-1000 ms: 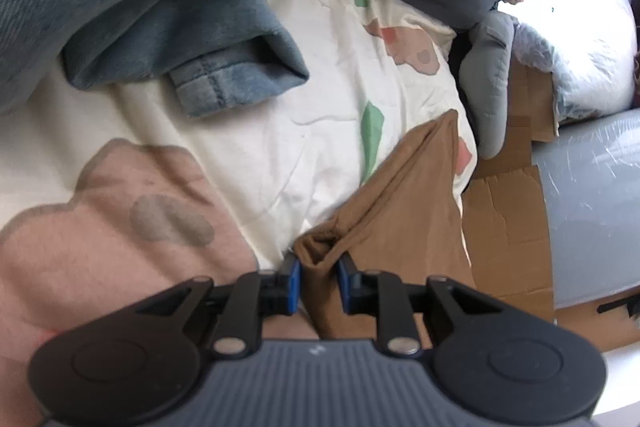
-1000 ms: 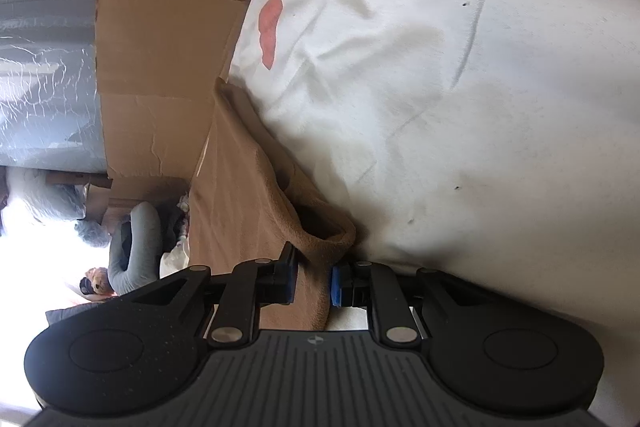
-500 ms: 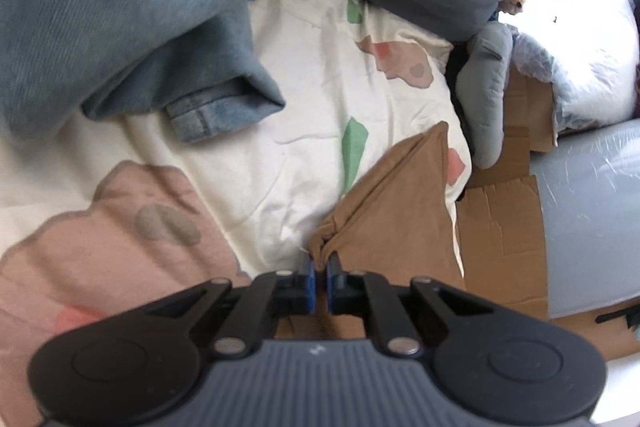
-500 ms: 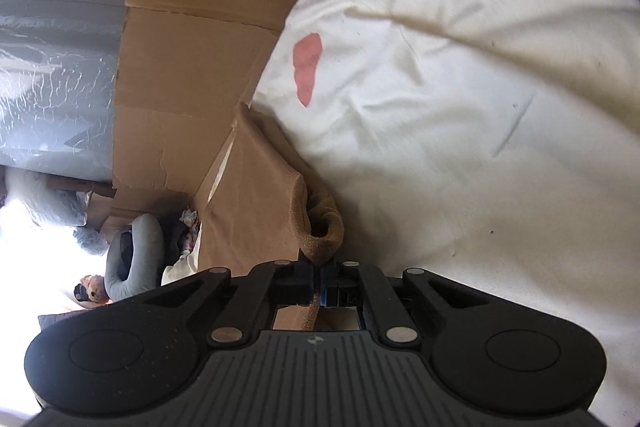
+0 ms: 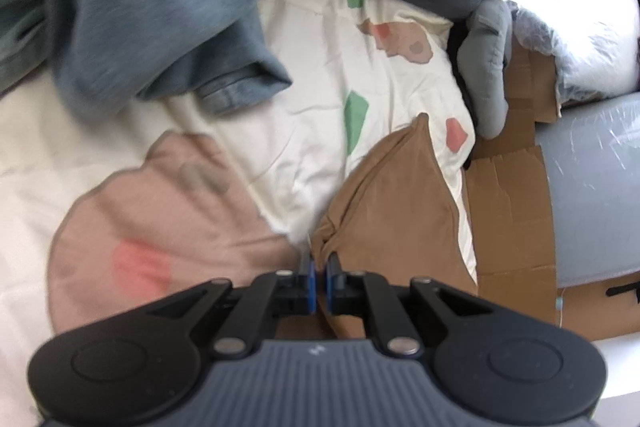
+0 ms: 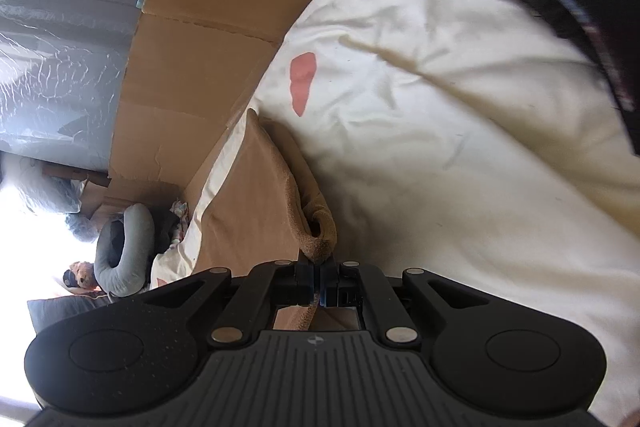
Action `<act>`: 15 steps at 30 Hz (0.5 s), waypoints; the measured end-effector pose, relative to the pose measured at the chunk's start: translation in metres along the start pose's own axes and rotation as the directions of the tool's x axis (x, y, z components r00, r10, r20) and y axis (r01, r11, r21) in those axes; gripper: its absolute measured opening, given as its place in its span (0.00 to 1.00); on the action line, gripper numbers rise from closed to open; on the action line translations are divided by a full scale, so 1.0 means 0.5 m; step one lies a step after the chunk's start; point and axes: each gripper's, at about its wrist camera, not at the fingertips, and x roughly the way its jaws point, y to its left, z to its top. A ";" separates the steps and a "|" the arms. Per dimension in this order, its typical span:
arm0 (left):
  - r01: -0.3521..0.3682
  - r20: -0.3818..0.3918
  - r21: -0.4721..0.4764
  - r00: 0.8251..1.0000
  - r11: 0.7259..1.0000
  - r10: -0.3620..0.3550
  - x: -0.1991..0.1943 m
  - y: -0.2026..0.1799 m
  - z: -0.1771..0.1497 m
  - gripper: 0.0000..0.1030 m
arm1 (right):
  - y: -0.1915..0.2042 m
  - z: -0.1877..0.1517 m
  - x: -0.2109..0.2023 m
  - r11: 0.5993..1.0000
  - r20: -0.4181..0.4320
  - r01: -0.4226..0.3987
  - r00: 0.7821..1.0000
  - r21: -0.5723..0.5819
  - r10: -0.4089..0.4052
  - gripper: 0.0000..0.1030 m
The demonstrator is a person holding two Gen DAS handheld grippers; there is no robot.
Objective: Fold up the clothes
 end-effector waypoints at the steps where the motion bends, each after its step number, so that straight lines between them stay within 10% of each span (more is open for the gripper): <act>1: -0.003 -0.006 0.003 1.000 1.000 0.003 -0.005 0.001 -0.004 0.05 | -0.005 -0.004 -0.009 1.000 0.000 0.007 1.000 0.004 -0.007 0.01; 15: -0.044 -0.055 0.036 0.997 0.998 0.046 -0.052 0.007 -0.034 0.05 | -0.048 -0.047 -0.082 0.995 0.009 0.094 0.995 0.036 -0.095 0.01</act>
